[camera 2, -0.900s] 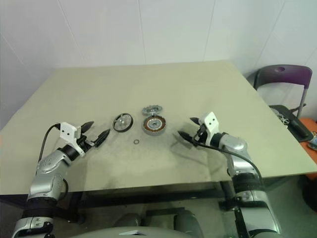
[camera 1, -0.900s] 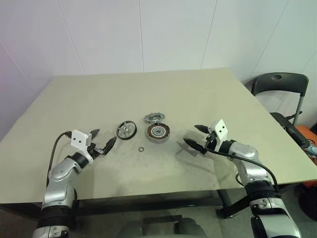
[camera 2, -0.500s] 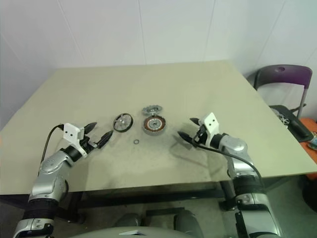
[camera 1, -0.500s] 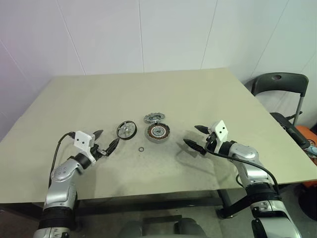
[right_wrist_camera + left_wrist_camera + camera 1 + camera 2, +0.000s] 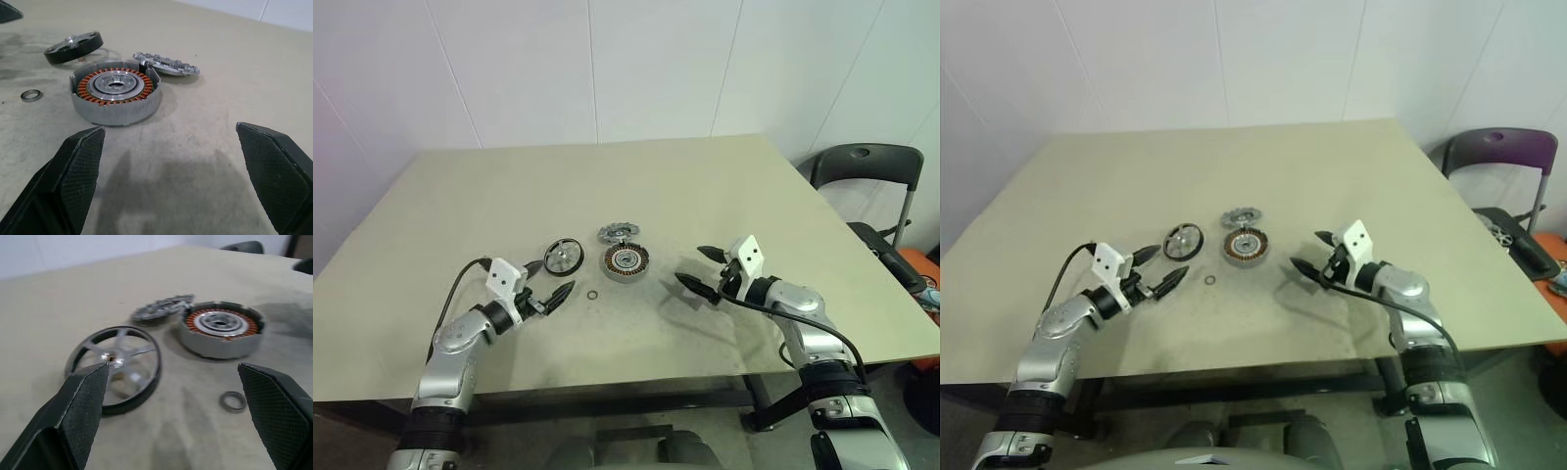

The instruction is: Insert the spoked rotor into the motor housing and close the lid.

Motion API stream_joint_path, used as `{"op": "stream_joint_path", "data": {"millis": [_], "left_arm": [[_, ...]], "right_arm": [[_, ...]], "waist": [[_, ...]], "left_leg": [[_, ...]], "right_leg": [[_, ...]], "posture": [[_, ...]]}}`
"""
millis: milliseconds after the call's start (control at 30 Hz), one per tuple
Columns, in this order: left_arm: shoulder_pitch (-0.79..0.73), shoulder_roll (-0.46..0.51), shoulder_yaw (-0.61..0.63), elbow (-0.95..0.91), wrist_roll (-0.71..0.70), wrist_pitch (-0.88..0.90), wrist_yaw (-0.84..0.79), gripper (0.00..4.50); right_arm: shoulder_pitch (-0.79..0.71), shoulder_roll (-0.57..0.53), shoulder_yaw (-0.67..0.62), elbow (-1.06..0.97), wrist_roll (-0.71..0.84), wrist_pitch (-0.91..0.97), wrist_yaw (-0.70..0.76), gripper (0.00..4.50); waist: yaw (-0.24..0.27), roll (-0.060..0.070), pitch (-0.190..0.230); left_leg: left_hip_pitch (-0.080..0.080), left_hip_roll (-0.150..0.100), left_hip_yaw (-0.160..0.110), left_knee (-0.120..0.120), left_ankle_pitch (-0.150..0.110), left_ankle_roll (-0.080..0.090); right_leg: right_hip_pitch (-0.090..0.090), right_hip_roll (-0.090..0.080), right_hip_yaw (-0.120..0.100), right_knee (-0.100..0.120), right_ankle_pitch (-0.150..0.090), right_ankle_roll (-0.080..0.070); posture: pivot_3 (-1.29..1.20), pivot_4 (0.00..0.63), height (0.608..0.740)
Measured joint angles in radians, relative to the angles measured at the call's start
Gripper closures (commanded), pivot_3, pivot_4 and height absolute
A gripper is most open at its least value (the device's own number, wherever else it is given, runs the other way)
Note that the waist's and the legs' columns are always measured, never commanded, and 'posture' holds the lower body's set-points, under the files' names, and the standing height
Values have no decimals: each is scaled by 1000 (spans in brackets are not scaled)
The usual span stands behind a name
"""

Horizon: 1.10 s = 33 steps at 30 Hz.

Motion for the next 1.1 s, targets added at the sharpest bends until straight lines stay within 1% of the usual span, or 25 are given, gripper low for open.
{"op": "stream_joint_path", "data": {"millis": [333, 533, 700, 933, 1100], "left_arm": [[-30, 6, -16, -1, 11, 27, -14, 12], [-30, -7, -18, -1, 12, 33, -8, 12], [-60, -11, -68, 20, 36, 32, -34, 12], [-133, -1, -123, 122, 80, 22, -98, 12], [-204, -1, -156, 261, 120, -28, -141, 12]], "right_arm": [[0, 0, 0, -8, 1, 3, 0, 0], [0, 0, 0, -8, 1, 3, 3, 0], [0, -1, 9, -8, 2, 14, 22, 0], [7, -11, 9, -9, 2, 22, 35, 0], [15, -14, 11, -18, 2, 23, 48, 0]], "waist": [[0, 0, 0], [0, 0, 0], [0, 0, 0], [0, 0, 0], [0, 0, 0]], "left_leg": [[0, 0, 0, 0, 0, 0], [0, 0, 0, 0, 0, 0], [0, 0, 0, 0, 0, 0], [0, 0, 0, 0, 0, 0], [0, 0, 0, 0, 0, 0]], "right_leg": [[0, 0, 0, 0, 0, 0], [0, 0, 0, 0, -1, 1], [0, 0, 0, 0, -1, 1], [0, 0, 0, 0, -1, 2], [0, 0, 0, 0, 0, 3]], "posture": [[0, 0, 740], [0, 0, 740], [0, 0, 740], [0, 0, 740], [0, 0, 740]]}}
